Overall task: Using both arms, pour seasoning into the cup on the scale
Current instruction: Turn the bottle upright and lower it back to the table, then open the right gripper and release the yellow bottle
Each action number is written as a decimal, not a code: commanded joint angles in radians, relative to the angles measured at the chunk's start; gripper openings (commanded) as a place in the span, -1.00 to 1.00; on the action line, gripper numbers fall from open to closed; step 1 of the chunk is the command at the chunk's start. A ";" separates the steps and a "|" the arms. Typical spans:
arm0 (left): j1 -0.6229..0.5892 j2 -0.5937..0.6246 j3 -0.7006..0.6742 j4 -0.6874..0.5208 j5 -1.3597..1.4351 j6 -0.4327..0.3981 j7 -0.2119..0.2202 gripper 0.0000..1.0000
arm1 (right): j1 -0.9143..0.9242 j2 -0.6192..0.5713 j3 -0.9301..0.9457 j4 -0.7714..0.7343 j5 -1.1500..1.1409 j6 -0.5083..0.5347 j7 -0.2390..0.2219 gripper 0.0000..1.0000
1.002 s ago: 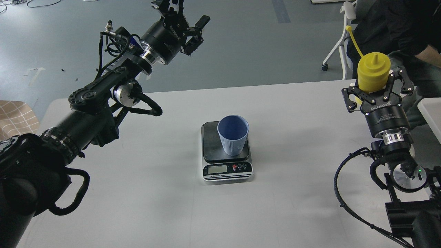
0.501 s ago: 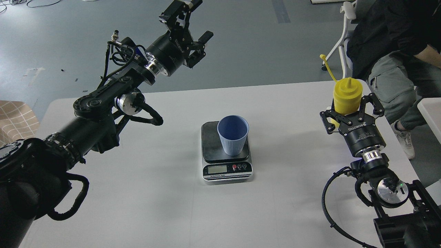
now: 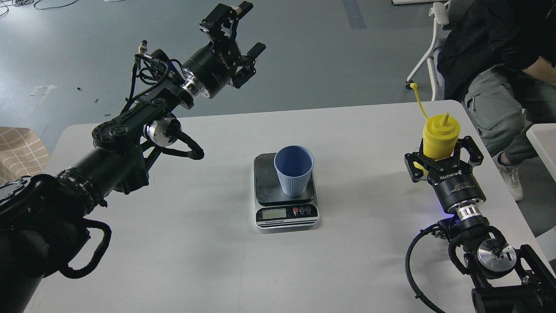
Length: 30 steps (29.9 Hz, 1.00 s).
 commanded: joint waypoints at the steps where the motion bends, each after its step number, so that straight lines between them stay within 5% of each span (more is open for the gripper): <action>1: 0.000 0.000 0.001 -0.001 0.001 -0.001 0.000 0.96 | -0.016 0.000 0.000 -0.003 0.005 0.000 -0.014 -0.59; 7: 0.000 -0.003 0.007 0.000 0.001 0.000 0.000 0.96 | -0.039 0.000 0.000 -0.003 0.037 0.000 -0.026 -0.56; 10: 0.000 -0.009 0.022 0.000 0.001 0.000 0.000 0.96 | -0.041 0.000 0.002 0.000 0.042 0.000 -0.029 -0.22; 14: 0.000 -0.009 0.021 0.000 0.001 0.000 0.000 0.96 | -0.042 0.000 0.008 0.002 0.042 0.000 -0.029 0.49; 18: 0.000 -0.008 0.022 0.000 0.001 0.000 0.000 0.96 | -0.070 0.000 0.009 0.008 0.042 0.000 -0.029 0.81; 30: -0.002 -0.031 0.024 0.025 0.001 0.000 0.000 0.96 | -0.127 0.000 0.011 0.039 0.051 0.000 -0.026 0.99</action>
